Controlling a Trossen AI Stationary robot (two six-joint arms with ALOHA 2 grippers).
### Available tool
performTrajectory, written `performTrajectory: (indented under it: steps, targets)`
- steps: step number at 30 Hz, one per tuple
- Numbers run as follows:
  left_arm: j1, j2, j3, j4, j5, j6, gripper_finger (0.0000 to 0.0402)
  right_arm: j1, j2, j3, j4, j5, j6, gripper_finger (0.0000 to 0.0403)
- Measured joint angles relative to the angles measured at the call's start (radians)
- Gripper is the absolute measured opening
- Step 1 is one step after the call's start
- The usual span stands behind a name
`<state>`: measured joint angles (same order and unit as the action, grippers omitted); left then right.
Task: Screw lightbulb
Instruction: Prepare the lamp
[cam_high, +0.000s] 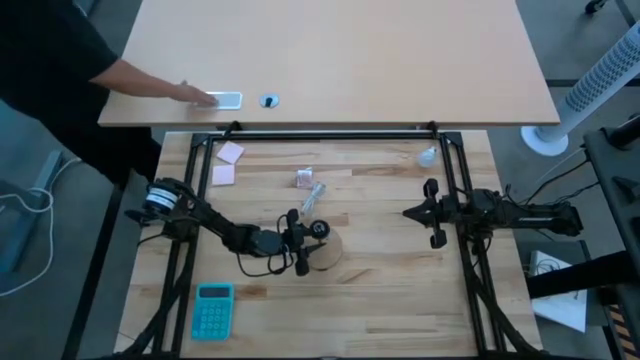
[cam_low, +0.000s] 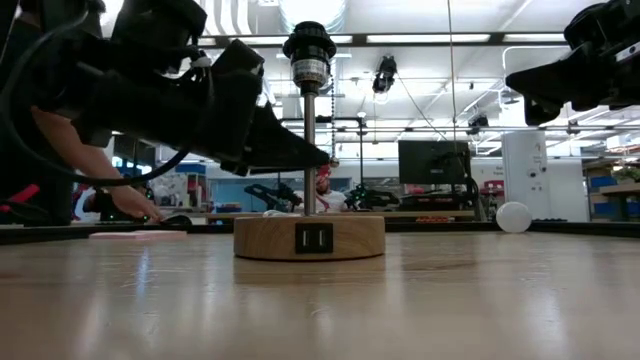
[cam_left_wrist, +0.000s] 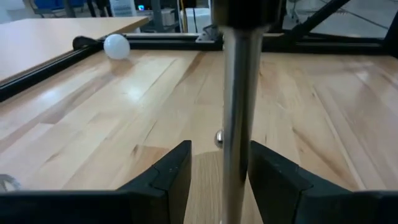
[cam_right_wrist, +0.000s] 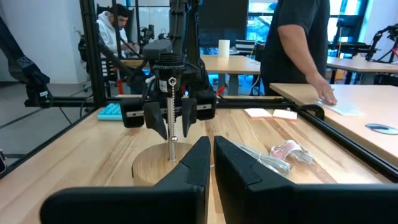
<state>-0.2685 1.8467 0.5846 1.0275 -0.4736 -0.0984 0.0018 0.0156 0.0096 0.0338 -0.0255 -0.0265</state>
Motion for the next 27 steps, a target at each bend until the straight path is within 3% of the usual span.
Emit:
performTrajectory:
  steps: [10, 19, 27]
  targets:
    - [0.008, -0.001, -0.006, -0.007, 0.004, -0.053, 0.0129, 0.000, 0.000, 0.000, 0.000, 0.000, -0.001, 0.0016]
    - [0.009, -0.001, -0.007, -0.007, 0.003, -0.079, 0.0033, 0.000, 0.000, 0.000, 0.008, 0.000, 0.000, 0.0016]
    - [0.009, -0.001, -0.008, -0.007, 0.002, -0.084, 0.0031, 0.000, 0.000, 0.000, 0.024, -0.001, 0.137, 0.0016]
